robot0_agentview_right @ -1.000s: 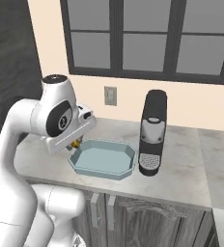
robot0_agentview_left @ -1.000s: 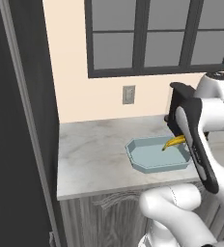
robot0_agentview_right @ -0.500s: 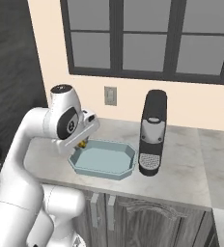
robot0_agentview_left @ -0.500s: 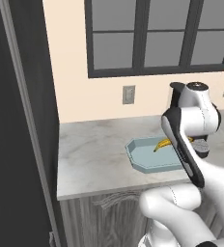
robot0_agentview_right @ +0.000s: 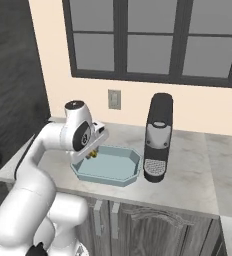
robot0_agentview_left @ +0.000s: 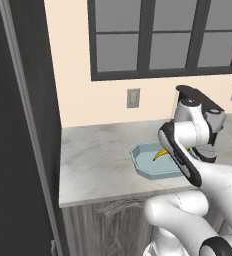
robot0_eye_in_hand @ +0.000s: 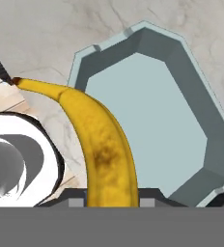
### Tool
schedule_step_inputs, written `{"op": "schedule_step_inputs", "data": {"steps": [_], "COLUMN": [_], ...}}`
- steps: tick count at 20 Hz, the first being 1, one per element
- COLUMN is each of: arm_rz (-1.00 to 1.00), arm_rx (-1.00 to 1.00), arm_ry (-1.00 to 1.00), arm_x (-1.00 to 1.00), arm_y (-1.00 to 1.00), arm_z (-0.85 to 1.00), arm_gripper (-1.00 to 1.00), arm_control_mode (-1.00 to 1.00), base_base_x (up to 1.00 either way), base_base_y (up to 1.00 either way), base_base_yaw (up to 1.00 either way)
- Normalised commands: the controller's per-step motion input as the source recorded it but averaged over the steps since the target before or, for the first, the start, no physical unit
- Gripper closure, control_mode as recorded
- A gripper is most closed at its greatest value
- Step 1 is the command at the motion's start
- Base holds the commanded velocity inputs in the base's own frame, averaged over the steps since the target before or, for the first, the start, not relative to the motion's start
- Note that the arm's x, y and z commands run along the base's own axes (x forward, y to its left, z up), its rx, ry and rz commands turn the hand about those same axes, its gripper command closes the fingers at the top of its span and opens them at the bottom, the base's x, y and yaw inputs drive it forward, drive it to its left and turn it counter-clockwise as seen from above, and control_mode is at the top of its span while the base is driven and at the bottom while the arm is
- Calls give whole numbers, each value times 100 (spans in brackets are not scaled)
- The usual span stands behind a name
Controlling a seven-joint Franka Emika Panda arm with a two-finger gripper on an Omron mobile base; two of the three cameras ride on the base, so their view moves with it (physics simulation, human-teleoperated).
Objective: Pick the apple and banana from the fridge and place them inside the tupperware on the counter.
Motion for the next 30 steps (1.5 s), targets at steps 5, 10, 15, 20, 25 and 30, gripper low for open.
{"op": "schedule_step_inputs", "data": {"steps": [5,10,15,20,25,30], "arm_rz": [0,0,0,0,0,0], "arm_rx": [0,0,0,0,0,0], "arm_ry": [0,0,3,0,0,0], "arm_x": [36,34,33,20,18,14], "arm_y": [-12,-8,-4,-4,-4,-3], "arm_z": [-52,-48,-31,-25,-26,-27], "arm_gripper": [100,100,100,100,100,100], "arm_control_mode": [-100,-100,-100,-100,-100,-100], "base_base_x": [0,0,0,0,0,0], "base_base_y": [0,0,0,0,0,0], "base_base_yaw": [0,0,0,0,0,0]}}
